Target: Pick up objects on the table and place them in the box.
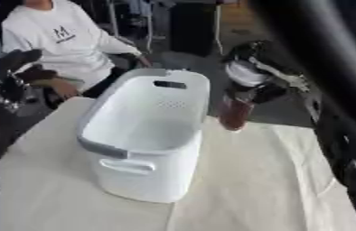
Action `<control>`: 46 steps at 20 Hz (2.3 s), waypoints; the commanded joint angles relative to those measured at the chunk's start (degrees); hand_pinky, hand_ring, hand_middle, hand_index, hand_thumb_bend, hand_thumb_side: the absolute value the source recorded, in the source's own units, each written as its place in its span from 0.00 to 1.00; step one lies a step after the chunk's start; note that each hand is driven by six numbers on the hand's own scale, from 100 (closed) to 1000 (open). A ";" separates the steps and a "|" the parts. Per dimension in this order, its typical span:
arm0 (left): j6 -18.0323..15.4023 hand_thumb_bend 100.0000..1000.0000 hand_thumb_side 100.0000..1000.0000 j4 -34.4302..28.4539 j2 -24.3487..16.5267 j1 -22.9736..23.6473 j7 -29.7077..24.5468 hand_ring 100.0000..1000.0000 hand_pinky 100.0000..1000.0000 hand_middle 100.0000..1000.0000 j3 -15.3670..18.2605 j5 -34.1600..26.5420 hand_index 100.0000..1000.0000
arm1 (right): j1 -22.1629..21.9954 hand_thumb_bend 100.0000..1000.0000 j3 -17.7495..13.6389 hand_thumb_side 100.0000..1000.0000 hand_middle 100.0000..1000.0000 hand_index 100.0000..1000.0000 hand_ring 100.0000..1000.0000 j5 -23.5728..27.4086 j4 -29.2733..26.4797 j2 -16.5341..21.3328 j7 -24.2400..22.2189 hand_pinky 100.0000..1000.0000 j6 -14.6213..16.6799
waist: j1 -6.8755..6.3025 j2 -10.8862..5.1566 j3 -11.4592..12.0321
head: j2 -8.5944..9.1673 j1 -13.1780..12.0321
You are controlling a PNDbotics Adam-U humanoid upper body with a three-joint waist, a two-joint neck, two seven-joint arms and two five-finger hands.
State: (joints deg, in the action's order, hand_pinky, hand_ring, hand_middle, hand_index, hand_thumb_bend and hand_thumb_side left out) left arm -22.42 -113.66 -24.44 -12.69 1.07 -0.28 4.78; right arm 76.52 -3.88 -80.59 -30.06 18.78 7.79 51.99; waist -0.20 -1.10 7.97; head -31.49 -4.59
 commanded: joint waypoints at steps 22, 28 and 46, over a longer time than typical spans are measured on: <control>0.48 0.35 1.00 -0.93 -1.46 -0.42 0.81 0.76 1.00 0.92 0.55 -0.01 1.00 | 6.30 0.14 -0.51 0.22 0.00 0.05 0.00 3.40 -1.98 0.48 -1.60 0.00 -0.64 | 0.27 -1.99 -0.04 | 0.59 -1.36; 0.51 0.34 1.00 -0.93 -1.35 -0.73 1.00 0.76 1.00 0.92 0.51 -0.20 1.00 | 7.15 0.14 -0.15 0.22 0.00 0.05 0.00 3.56 -2.13 -0.74 -1.56 0.00 -0.36 | 0.31 -2.35 0.22 | 0.79 -1.37; 0.61 0.33 1.00 -0.93 -1.41 -1.04 1.19 0.76 1.00 0.92 0.46 -0.33 1.00 | 8.51 0.14 0.27 0.22 0.00 0.05 0.00 2.52 -1.94 -2.30 -0.54 0.00 -0.07 | 0.63 -2.78 0.56 | 0.89 -1.85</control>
State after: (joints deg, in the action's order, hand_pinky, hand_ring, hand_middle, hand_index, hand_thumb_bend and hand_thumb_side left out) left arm -21.82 -113.66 -24.46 -12.76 2.07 -0.26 4.77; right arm 83.02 -3.49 -77.89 -31.05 16.04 6.97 51.88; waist 0.55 -3.17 8.44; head -31.37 -6.07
